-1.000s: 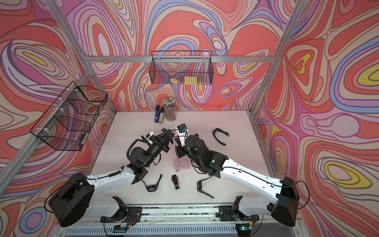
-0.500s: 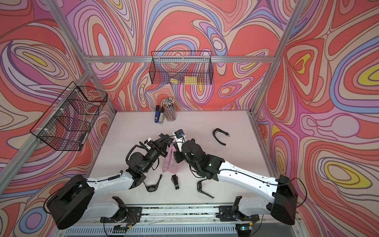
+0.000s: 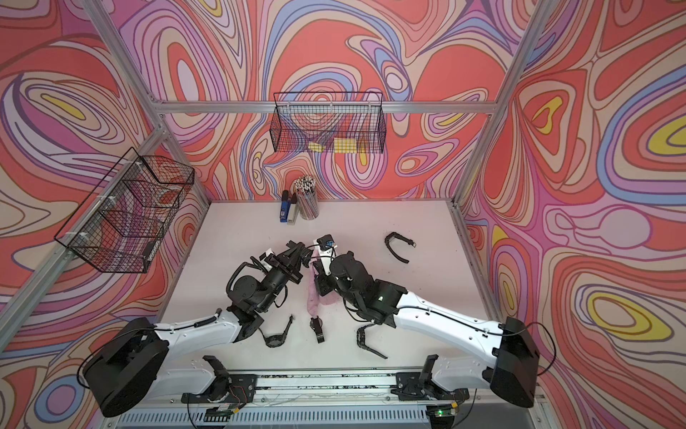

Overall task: Wipe the watch dial
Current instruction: Wipe the dirt from the watch dial.

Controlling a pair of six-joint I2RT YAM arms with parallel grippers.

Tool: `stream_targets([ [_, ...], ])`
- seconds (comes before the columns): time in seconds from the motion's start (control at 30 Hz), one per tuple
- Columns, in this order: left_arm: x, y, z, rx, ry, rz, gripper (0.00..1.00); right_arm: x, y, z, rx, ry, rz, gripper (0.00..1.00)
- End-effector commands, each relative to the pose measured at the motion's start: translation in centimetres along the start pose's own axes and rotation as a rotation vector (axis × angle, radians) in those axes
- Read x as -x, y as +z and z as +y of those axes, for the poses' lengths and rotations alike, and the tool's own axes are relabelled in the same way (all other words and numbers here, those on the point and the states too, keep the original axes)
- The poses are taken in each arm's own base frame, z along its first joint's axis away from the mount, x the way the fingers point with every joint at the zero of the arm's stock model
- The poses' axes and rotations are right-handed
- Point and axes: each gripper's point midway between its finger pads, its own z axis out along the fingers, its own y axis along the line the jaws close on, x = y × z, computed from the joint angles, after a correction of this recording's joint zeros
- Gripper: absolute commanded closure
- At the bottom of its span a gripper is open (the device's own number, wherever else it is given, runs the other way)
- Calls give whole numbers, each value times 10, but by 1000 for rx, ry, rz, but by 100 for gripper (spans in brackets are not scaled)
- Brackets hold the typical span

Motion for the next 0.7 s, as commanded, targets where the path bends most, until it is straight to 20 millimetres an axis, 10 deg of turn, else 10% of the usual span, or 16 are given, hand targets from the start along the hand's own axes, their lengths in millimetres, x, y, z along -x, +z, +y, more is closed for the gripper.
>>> stream_targets([
  [0.0,-21,1,-32,-110,-40,73,100,-12,7,15,24,-22,28,100],
  [0.67,-24,-2,-35,-117,-35,75,100,32,6,-53,-132,-12,-43,100],
])
